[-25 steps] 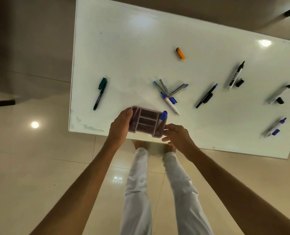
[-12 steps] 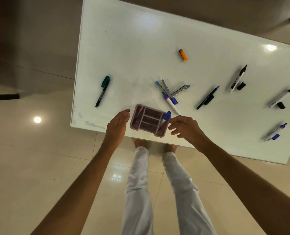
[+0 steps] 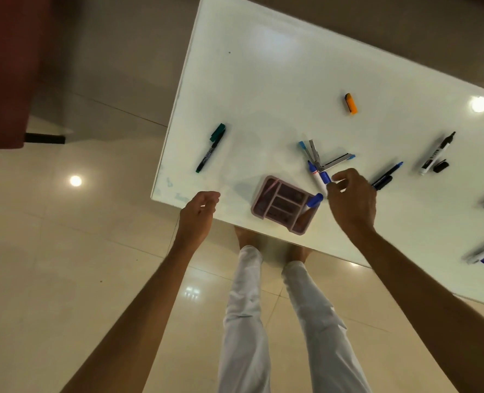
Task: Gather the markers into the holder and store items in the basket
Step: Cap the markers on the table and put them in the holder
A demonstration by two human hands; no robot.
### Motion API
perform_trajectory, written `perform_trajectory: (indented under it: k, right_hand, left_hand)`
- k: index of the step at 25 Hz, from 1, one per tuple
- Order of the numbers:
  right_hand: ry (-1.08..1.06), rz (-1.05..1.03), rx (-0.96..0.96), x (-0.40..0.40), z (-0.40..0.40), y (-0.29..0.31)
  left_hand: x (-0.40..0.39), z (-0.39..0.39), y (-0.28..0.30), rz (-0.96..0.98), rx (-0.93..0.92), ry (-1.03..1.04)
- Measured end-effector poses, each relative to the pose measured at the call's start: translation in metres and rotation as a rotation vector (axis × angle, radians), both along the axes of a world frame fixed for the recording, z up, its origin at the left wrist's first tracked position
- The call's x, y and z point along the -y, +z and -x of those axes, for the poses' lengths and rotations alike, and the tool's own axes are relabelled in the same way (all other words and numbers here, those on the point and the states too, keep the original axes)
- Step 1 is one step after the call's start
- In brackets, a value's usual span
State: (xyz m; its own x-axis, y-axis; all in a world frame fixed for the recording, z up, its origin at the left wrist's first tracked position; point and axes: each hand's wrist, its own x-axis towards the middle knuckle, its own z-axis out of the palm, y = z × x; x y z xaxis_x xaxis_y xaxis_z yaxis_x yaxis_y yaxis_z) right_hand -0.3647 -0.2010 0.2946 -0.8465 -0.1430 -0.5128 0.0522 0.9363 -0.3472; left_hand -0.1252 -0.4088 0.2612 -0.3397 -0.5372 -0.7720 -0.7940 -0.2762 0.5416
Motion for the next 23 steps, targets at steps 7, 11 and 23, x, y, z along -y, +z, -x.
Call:
perform_trajectory:
  k: [7,11,23]
  right_hand:
    - [0.147,-0.143,0.192,0.022,0.051,-0.050]
    - [0.100,-0.215,0.264,0.029,0.076,-0.070]
    - [0.248,-0.192,-0.130,0.030,0.083,-0.053]
  left_hand:
    - [0.008,-0.043,-0.003,-0.083,0.028,0.044]
    - [0.003,-0.070,0.000,-0.108,0.090,0.017]
    - [-0.013,-0.129,-0.001,-0.127,0.104,0.112]
